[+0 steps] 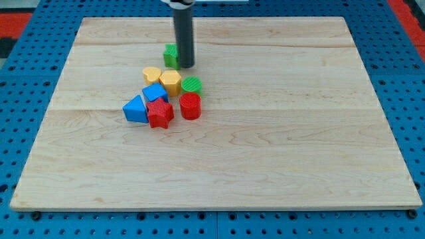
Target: Push the green star into group of blocks
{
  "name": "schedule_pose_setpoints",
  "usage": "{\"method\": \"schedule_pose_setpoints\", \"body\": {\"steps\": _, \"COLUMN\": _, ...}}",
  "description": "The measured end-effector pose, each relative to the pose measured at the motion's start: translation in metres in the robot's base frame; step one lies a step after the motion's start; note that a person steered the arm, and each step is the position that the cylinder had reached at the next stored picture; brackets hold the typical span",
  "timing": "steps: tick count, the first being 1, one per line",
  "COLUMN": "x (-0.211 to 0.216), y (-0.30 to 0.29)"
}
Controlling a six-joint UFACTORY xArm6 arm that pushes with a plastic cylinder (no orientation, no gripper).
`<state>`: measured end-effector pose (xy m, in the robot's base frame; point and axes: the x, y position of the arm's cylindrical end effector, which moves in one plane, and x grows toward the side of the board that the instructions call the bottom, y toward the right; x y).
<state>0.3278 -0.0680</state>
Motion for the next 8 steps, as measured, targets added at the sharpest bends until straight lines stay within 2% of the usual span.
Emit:
{"method": "schedule_pose_setpoints", "body": {"steps": 1, "x": -0.006, "y": -0.034}}
{"method": "schedule_pose_setpoints", "body": {"steps": 3, "x": -0.021, "y": 0.030}}
{"method": "schedule_pose_setpoints", "body": {"steps": 4, "x": -0.051, "y": 0.021}}
{"method": "schedule_pose_setpoints", "body": {"steps": 6, "x": -0.053, "y": -0.080}}
{"method": "schedule_pose_setpoints", "body": {"steps": 7, "x": -0.053, "y": -0.086}}
{"method": "schedule_pose_setpoints", "body": {"steps": 8, "x": -0.032, "y": -0.086}}
